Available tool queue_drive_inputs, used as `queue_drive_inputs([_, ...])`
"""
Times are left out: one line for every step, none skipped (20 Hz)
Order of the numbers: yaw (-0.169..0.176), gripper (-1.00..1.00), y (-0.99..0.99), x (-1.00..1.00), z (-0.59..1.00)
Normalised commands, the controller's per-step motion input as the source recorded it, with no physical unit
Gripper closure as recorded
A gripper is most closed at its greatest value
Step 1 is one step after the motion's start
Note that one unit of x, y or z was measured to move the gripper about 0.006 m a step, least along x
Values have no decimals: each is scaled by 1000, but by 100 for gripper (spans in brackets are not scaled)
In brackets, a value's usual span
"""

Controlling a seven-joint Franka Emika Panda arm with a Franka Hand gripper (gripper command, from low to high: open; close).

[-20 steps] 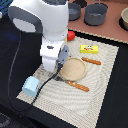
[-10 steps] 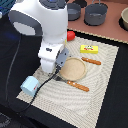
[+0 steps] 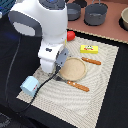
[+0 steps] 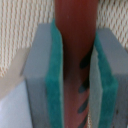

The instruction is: Interact with the objects in diverse but meaningful ways.

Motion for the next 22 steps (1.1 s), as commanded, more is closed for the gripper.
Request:
queue_drive_inputs([0, 100, 374, -671, 1000])
queue_drive_inputs([28, 100, 317, -694, 1000])
queue_drive_inputs([52, 100, 323, -617, 951])
queue_drive_inputs([60, 100, 331, -577, 837])
queue_drive_inputs([66, 100, 343, -500, 760])
queue_drive_inputs([75, 100, 343, -437, 634])
queue_drive_inputs([75, 100, 329, -391, 517])
queue_drive_inputs([74, 100, 340, -340, 380])
queue_drive_inputs([79, 100, 334, -309, 286])
queue_drive_inputs([71, 100, 329, -211, 294])
queue_drive_inputs([15, 100, 351, 0, 357])
queue_drive_inputs([0, 100, 323, 271, 491])
queue_drive_inputs([-6, 100, 231, 511, 500])
queue_drive_inputs([-26, 100, 274, 809, 543])
queue_drive_inputs([-13, 100, 231, 920, 571])
queue_drive_inputs([-1, 100, 89, 989, 517])
queue_drive_inputs([0, 100, 40, 997, 509])
queue_drive_inputs([0, 100, 0, 1000, 520])
queue_drive_inputs([0, 100, 0, 1000, 517])
queue_drive_inputs([0, 100, 0, 1000, 511])
queue_drive_inputs([0, 100, 0, 1000, 477])
queue_drive_inputs([0, 100, 0, 1000, 446])
